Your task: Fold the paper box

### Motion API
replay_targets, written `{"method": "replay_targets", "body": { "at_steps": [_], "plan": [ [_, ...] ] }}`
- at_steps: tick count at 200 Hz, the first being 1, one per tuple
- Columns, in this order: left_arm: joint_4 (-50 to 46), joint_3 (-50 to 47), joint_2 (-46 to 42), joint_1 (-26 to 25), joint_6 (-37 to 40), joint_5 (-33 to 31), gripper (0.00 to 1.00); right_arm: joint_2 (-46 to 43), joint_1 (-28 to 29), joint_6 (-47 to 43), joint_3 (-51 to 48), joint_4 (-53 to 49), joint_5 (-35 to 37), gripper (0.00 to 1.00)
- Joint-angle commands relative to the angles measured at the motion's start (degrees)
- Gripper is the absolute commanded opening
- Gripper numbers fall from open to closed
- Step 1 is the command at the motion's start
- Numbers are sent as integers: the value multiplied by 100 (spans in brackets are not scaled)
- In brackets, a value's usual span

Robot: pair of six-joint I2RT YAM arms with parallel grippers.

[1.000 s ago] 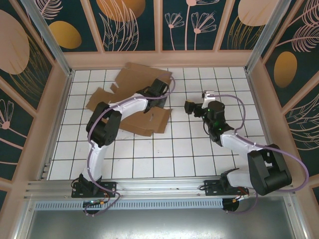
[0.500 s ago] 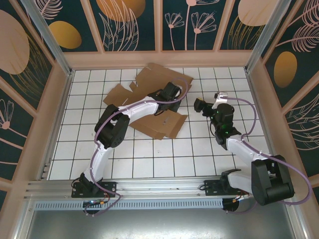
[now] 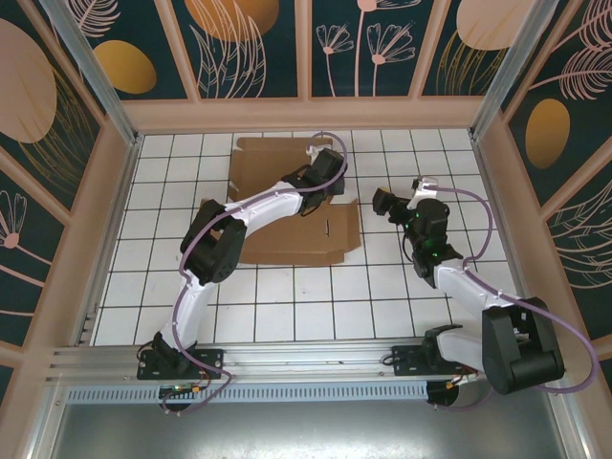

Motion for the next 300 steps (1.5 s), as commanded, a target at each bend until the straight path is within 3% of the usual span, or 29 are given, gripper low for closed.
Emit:
{"method": "replay_targets", "body": {
  "at_steps": [1,26,63,76,104,140,154,188,245,274,300],
  "plan": [
    [950,-469,-661,25,-47,-445,98,-409,-39,233,-126,-74,1,99],
    [1033,-1048,-1247,379,274,-668,99,-608,48,612,-284,-76,-421,98],
    [1434,-2290,-1860,1396,606,582,99,-314,954,757,-225,36,-421,98],
    [1149,-2196,-1676,1711,717,1110,97,60,1371,848,-126,183,-537,98],
    [481,-1537,-847,2145,683,1988,78,1031,2193,738,184,579,-946,98],
    [47,-969,-59,2278,624,2028,67,2411,2823,744,792,780,-1386,99],
    [155,-1163,-28,2356,514,1978,65,2824,2820,930,1010,641,-1669,99],
    [931,-2226,-341,2721,-222,2632,61,3492,2618,820,1346,224,-1811,99],
    [1082,-4089,-1650,2726,-426,2717,63,3750,1582,688,1862,-732,-1808,99],
    [1245,-5029,-2214,2591,-632,2915,63,4148,1195,684,2612,-1366,-1769,99],
    [1522,-5694,-2624,2074,-1051,3271,64,4642,902,1431,3345,-1656,-1938,98]
  ]
}}
